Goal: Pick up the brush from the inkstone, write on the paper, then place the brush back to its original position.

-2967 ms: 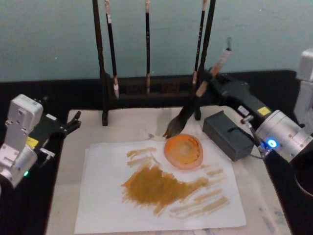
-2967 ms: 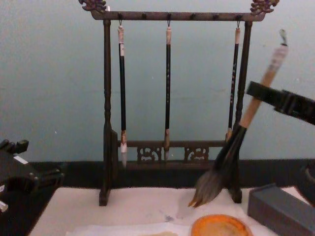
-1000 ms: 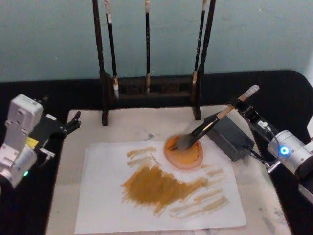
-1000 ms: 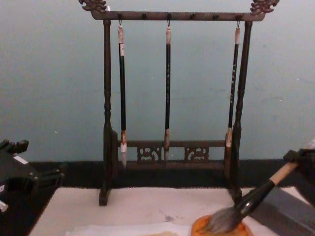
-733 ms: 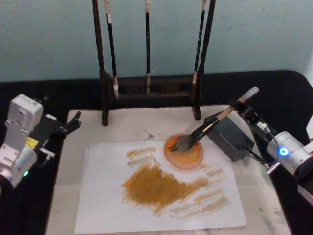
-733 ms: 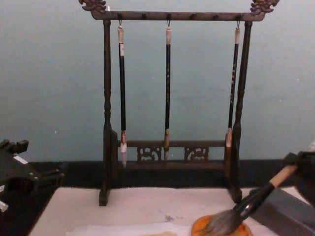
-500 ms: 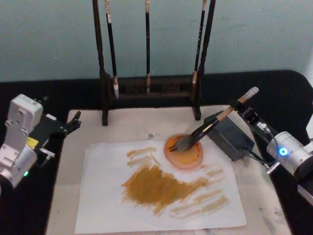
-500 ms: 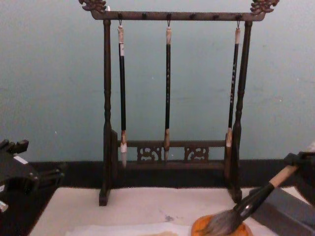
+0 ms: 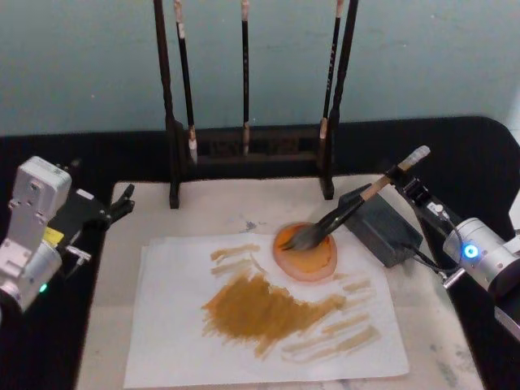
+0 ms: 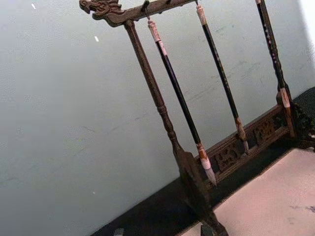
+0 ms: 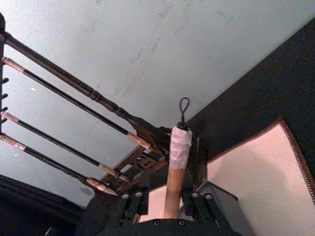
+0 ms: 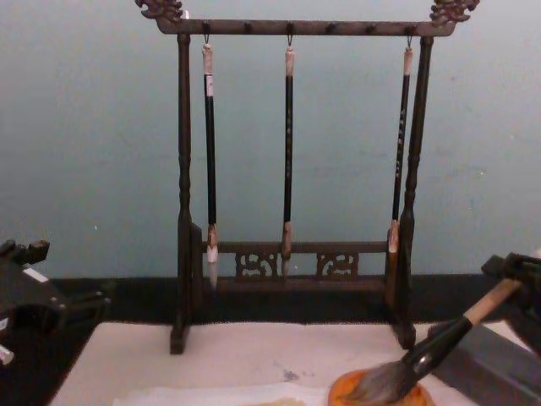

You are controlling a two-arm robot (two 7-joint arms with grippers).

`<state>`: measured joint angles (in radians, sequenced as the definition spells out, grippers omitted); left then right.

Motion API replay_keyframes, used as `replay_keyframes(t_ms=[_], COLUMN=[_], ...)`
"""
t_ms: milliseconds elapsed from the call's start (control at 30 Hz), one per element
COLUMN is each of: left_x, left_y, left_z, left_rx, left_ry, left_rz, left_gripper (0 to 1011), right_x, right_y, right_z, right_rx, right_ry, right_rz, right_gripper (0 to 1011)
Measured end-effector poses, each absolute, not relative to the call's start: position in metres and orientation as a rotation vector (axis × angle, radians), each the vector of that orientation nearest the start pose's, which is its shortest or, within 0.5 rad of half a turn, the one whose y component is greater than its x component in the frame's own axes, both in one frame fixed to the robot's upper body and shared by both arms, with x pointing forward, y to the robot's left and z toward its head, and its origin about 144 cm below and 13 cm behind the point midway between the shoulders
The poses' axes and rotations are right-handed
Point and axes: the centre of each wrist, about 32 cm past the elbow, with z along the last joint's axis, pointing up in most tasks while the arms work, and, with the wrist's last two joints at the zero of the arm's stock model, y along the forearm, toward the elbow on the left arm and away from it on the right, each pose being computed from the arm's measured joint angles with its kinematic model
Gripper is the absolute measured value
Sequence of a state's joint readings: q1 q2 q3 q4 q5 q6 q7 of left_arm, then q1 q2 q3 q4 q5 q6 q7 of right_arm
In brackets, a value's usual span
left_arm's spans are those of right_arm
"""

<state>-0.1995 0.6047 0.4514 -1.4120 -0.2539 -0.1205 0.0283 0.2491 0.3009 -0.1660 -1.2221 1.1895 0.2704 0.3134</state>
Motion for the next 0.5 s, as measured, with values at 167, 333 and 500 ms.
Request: replay_keyframes(t_ms=[167,333,500], left_x=[0.4886,0.4886,0.4886], left_y=[0.3097,0.3097,0.3097], left_z=[1.1398,1.1398,1.1398], left_rx=[0.305,0.305,0.304], left_ry=[-0.285,-0.285,-0.285], left_rz=[1.248,1.248,1.248], left_gripper=[1010,1010,1010], right_x=[0.5224,0.5224,0.5224], right_y=[-0.2977,-0.2978,-0.2978], right_z=[1.1224,1.1224,1.1224], right_rx=[0.478,0.478,0.478], right_ry=[0.866,0.866,0.866], right_rz=[-1.056,-1.056,-1.056], right_gripper=[540,682,856])
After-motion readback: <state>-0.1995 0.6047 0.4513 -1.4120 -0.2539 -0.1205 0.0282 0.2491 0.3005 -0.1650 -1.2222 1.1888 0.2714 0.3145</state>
